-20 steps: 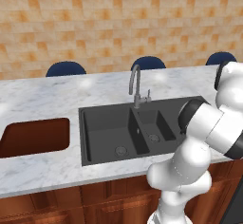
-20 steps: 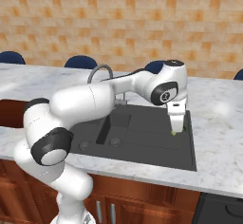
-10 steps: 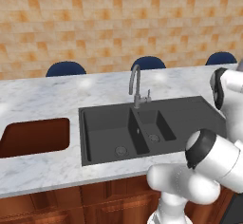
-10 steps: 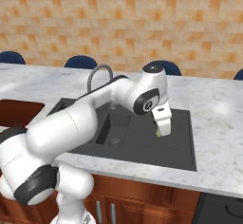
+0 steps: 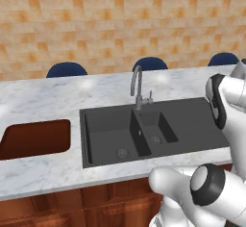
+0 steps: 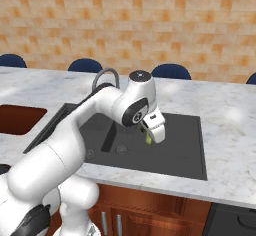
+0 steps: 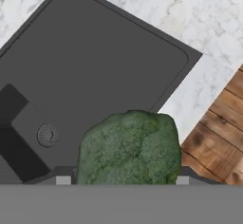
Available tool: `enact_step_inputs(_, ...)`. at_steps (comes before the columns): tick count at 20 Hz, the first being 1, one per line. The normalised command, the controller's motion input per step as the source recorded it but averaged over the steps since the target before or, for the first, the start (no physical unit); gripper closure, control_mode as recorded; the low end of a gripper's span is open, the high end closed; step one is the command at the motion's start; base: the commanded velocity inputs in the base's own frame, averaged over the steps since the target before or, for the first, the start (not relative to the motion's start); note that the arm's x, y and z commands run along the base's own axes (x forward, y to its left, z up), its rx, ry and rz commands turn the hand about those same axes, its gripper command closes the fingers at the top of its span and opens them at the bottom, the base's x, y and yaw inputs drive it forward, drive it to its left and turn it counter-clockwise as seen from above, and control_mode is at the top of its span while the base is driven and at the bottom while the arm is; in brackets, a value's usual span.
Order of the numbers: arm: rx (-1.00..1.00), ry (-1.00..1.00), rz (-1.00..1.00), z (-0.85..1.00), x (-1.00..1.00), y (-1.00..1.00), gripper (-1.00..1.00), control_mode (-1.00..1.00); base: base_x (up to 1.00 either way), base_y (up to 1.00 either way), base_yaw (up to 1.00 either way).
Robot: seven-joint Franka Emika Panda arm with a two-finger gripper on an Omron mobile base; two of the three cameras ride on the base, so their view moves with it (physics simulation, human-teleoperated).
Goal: Pick up all produce items and place them in the sink. Turn on the sink faucet to wash them. Then turn the sink off and put them in the tray.
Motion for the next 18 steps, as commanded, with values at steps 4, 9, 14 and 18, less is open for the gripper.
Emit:
enact_step_inputs(4, -0.01, 0.00, 0.20, 0.04, -0.04, 0.53, 1.00, -1.00, 0.00, 0.00, 0.00)
enact_step_inputs(9, -0.01, 0.00, 0.00, -0.01, -0.01, 0.07, 1.00, -1.00, 0.00, 0.00, 0.00)
enact_step_inputs(14, -0.06, 0.00, 0.06, 0.04, 0.01, 0.50, 1.00, -1.00, 0.00, 0.00, 0.00)
enact_step_inputs(18, -0.10, 0.07, 0.14, 0.14, 0.02, 0.69, 1.00, -1.00, 0.00, 0.00, 0.00)
